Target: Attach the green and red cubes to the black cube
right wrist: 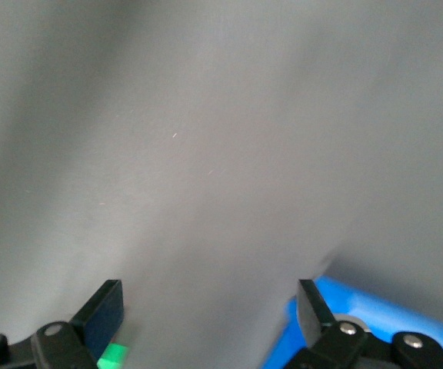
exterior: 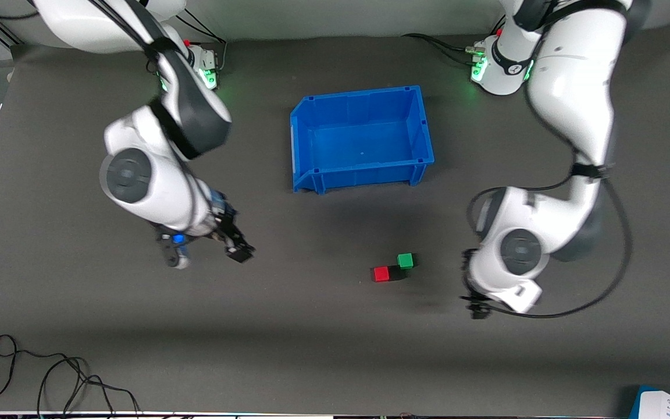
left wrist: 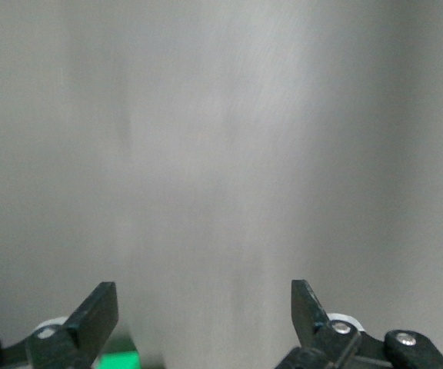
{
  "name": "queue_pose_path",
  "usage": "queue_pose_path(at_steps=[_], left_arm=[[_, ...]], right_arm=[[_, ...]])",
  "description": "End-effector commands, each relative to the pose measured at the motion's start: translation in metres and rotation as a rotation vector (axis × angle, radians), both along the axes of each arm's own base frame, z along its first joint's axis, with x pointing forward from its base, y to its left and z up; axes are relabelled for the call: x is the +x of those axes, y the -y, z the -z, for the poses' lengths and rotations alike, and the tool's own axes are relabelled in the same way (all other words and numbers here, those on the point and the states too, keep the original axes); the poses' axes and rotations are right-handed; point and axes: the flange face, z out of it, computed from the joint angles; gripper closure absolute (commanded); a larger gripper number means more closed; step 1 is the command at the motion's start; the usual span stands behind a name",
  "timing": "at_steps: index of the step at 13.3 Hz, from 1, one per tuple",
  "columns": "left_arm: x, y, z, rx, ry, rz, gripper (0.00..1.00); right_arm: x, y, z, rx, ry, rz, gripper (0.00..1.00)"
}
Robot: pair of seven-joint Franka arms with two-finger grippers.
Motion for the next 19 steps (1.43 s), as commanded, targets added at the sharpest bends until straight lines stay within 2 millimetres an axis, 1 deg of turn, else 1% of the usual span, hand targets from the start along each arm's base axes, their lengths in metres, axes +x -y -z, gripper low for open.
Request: queue_pose_path(at_steps=[1, 3, 5, 6, 7, 8, 9, 11, 12, 13, 14, 16, 17, 18, 19], left_arm=[[0.0, -0.075, -0.069, 0.018, -0.011, 0.151, 0.0], [-0.007, -0.136, -0.107, 0.019, -0.05, 0.291, 0.0], [-0.02, -0.185, -0.14, 0.019, -0.093, 0.423, 0.0], [-0.028, -0.21, -0.153, 0.015, -0.12, 0.497, 0.0], [-0.035, -0.228, -0.17, 0.011, -0.134, 0.588, 0.0], [-0.04, -0.245, -0.183, 0.003, -0.149, 0.663, 0.0], [-0.042, -0.251, -0.199, 0.001, -0.153, 0.729, 0.0], [-0.05, -0.263, -0.226, -0.004, -0.181, 0.815, 0.0], [-0.056, -0.269, -0.237, -0.021, -0.198, 0.858, 0.0], [-0.062, -0.277, -0.245, -0.047, -0.219, 0.904, 0.0], [-0.066, -0.28, -0.252, -0.058, -0.225, 0.957, 0.0], [-0.068, -0.282, -0.257, -0.062, -0.236, 1.067, 0.0], [-0.069, -0.281, -0.26, -0.058, -0.233, 1.083, 0.0], [-0.069, -0.28, -0.261, -0.056, -0.228, 1.097, 0.0], [-0.069, -0.277, -0.26, -0.067, -0.223, 1.147, 0.0]], right_arm=[[-0.041, 0.06, -0.031, -0.014, -0.015, -0.229, 0.0], [-0.048, 0.111, -0.055, -0.009, -0.054, -0.339, 0.0], [-0.056, 0.159, -0.086, -0.005, -0.034, -0.46, 0.0], [-0.06, 0.179, -0.096, -0.007, -0.031, -0.506, 0.0], [-0.065, 0.191, -0.107, -0.054, -0.029, -0.588, 0.0], [-0.068, 0.199, -0.115, -0.121, -0.045, -0.659, 0.0], [-0.074, 0.203, -0.129, -0.154, -0.037, -0.695, 0.0], [-0.084, 0.207, -0.148, -0.155, -0.008, -0.695, 0.0], [-0.09, 0.205, -0.157, -0.127, 0.01, -0.722, 0.0], [-0.093, 0.203, -0.163, -0.09, 0.031, -0.723, 0.0], [-0.093, 0.207, -0.165, -0.076, 0.039, -0.713, 0.0], [-0.091, 0.205, -0.164, -0.057, 0.041, -0.712, 0.0], [-0.09, 0.204, -0.171, -0.037, 0.06, -0.709, 0.0], [-0.092, 0.204, -0.173, -0.03, 0.048, -0.708, 0.0], [-0.095, 0.204, -0.174, -0.026, 0.03, -0.711, 0.0]])
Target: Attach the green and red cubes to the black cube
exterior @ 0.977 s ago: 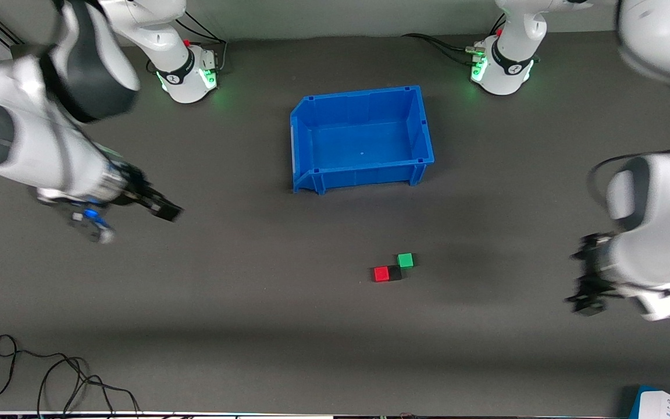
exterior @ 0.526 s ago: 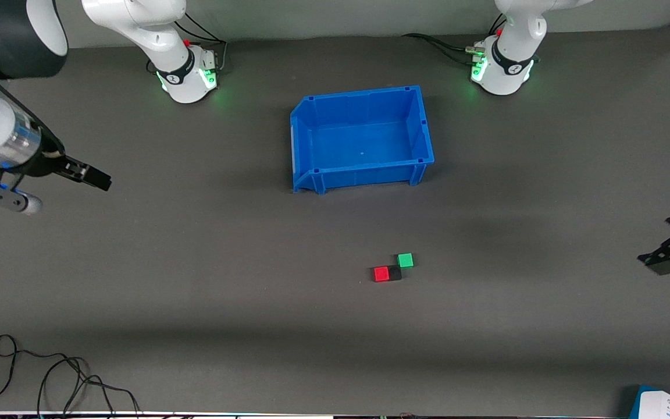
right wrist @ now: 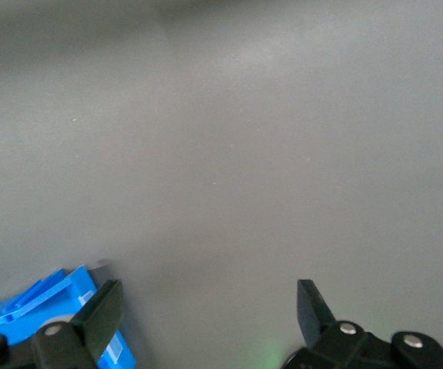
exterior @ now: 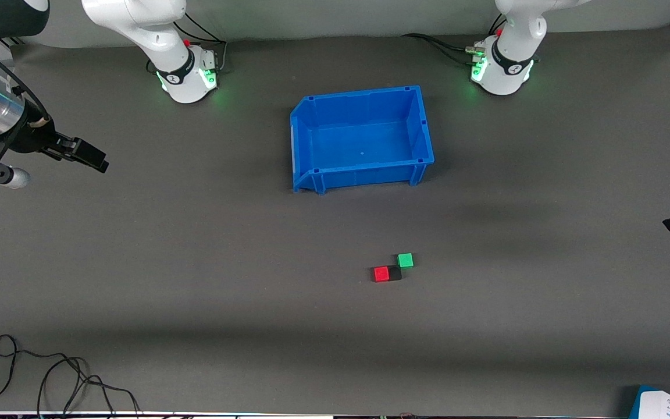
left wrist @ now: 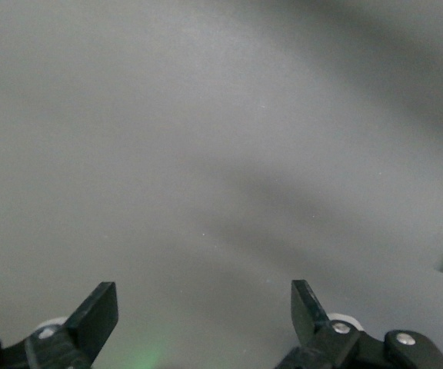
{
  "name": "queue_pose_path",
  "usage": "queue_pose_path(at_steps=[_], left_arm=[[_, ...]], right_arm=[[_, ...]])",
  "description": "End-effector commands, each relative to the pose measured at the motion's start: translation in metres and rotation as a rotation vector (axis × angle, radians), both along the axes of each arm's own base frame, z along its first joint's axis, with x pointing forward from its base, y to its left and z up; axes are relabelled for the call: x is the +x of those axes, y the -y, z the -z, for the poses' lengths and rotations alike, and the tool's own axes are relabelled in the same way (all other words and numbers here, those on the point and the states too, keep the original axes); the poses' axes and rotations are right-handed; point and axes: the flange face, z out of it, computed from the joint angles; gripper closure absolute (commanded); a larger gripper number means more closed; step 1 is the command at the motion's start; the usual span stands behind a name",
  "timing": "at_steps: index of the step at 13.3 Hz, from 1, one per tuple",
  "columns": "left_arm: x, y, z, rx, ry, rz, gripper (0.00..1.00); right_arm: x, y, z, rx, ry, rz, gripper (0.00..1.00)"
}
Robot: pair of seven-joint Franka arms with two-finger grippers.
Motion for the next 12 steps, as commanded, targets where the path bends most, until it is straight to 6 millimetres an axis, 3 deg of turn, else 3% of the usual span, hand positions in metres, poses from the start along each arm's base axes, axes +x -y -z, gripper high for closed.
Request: queue_pose_path(at_steps=[1, 3, 7, 12], left_arm=[[-0.003, 0.006, -0.008, -0.036, -0.006, 0.158, 0.0], [-0.004, 0.014, -0.014, -0.106, 0.006, 0.301, 0.0], [-0.017, 0.035, -0.037, -0.145, 0.04, 0.333, 0.0], [-0.031, 0.054, -0.039, -0.143, 0.039, 0.363, 0.0]], right_arm=[[-0.006, 0.004, -0.015, 0.024, -0.009, -0.019, 0.0], [-0.006, 0.018, -0.015, 0.029, -0.017, -0.053, 0.0], [-0.002, 0.027, -0.013, 0.034, -0.007, -0.086, 0.0], [0.007, 0.034, -0.011, 0.038, -0.002, -0.088, 0.0]])
